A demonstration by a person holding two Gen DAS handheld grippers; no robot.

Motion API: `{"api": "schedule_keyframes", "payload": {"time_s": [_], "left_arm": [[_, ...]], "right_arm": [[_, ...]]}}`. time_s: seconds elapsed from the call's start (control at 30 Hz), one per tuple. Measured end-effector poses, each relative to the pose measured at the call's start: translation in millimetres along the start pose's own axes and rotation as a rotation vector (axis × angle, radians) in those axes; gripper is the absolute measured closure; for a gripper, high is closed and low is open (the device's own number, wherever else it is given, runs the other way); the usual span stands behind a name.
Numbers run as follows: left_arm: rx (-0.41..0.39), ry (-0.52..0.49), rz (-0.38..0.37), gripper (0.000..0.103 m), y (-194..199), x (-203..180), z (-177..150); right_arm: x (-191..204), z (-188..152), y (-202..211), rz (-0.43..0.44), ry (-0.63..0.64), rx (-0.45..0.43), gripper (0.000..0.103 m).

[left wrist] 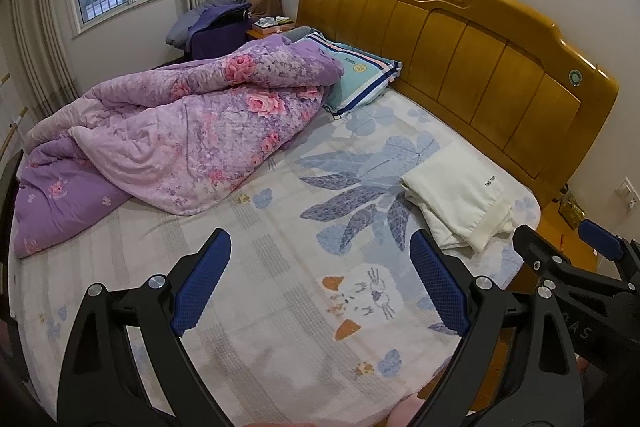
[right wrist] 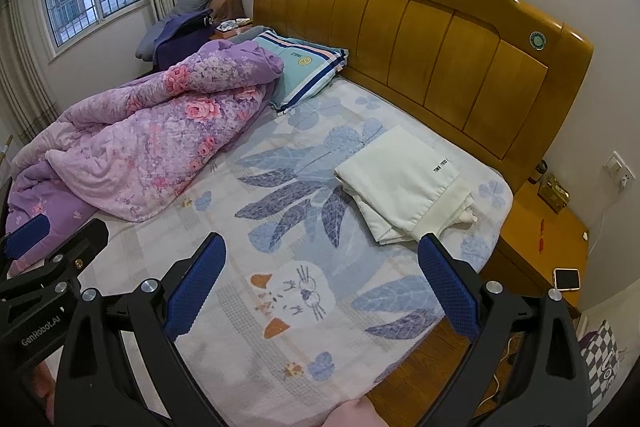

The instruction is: Fold large clothes

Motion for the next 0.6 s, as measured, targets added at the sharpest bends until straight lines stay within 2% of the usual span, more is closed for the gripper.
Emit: {"api": "schedule_keyframes", "payload": {"time_s": [0.6], "left_arm": [[0.03, -0.011, -0.013, 0.012, -6.3, 0.5, -3.5]], "right_arm": [[-0.6, 0.9, -2.3, -0.004, 0.003, 0.001, 0.01]]}}
Point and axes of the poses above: each gripper's, at about its wrist camera, not at the fingertips, and y roughly against the way its jaws point, x to its left, z to its top, the point moved 2 cm from there along -y, roughly the way its jaws point, and after that the axes turned 8 degrees about -z, right-handed, at the moved point
